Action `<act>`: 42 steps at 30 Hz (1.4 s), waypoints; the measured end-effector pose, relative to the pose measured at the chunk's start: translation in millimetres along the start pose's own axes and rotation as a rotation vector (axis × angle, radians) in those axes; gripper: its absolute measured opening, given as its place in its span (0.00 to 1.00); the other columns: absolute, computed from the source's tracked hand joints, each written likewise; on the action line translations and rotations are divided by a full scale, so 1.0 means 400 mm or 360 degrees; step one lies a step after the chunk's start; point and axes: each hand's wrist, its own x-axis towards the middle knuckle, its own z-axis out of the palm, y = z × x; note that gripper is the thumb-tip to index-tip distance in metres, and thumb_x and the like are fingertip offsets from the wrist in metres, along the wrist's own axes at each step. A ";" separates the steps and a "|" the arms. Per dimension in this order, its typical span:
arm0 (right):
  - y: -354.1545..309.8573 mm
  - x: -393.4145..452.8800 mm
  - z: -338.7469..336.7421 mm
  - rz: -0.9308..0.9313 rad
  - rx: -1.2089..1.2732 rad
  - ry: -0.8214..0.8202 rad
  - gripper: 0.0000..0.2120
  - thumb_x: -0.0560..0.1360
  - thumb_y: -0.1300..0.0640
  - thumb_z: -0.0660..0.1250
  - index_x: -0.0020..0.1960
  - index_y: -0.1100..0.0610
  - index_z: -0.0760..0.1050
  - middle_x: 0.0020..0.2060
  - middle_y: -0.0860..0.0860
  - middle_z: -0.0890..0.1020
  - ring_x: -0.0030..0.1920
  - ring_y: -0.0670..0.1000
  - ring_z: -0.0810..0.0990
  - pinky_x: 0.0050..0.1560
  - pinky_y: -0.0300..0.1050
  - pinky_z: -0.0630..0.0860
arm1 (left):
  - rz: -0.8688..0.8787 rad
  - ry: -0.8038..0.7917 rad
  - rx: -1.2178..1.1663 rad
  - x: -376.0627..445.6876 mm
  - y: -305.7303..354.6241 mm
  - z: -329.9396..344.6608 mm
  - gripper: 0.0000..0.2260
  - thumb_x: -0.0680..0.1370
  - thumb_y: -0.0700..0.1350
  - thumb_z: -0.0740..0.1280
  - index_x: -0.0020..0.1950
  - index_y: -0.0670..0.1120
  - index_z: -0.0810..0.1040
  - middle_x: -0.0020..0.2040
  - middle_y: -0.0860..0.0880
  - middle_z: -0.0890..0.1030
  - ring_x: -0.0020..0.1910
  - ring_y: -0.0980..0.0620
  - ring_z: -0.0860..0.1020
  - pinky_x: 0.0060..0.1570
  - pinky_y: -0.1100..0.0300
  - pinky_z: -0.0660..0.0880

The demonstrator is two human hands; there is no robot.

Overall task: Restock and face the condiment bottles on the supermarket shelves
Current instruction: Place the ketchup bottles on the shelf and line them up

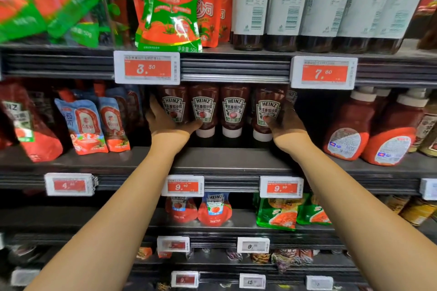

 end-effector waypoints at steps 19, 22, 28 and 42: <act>-0.029 -0.001 0.036 0.0101 -0.0107 0.0133 0.36 0.74 0.52 0.77 0.74 0.60 0.64 0.68 0.61 0.76 0.68 0.62 0.76 0.66 0.48 0.72 | 0.0096 -0.0029 -0.0117 0.031 -0.053 0.032 0.50 0.69 0.47 0.80 0.81 0.48 0.52 0.73 0.40 0.69 0.73 0.40 0.69 0.71 0.51 0.66; -0.023 -0.001 0.040 0.0112 -0.0090 0.0116 0.33 0.76 0.54 0.76 0.74 0.60 0.64 0.68 0.61 0.77 0.68 0.62 0.76 0.66 0.48 0.72 | 0.0108 -0.0035 -0.0110 0.034 -0.055 0.032 0.49 0.69 0.48 0.81 0.81 0.48 0.53 0.73 0.41 0.70 0.73 0.40 0.69 0.71 0.50 0.67; -0.010 -0.002 0.043 0.0116 -0.0103 0.0074 0.31 0.78 0.52 0.73 0.75 0.60 0.64 0.69 0.61 0.76 0.69 0.63 0.74 0.69 0.51 0.72 | 0.0114 -0.0020 -0.0098 0.034 -0.057 0.035 0.48 0.70 0.47 0.80 0.81 0.47 0.54 0.73 0.41 0.70 0.72 0.40 0.71 0.70 0.52 0.68; -0.009 -0.013 0.047 0.0094 -0.0133 0.0025 0.33 0.77 0.47 0.73 0.76 0.55 0.66 0.70 0.55 0.77 0.70 0.59 0.75 0.71 0.52 0.71 | 0.0048 -0.0111 -0.0146 0.028 -0.057 0.021 0.49 0.71 0.47 0.79 0.83 0.50 0.50 0.76 0.42 0.68 0.73 0.40 0.70 0.73 0.47 0.68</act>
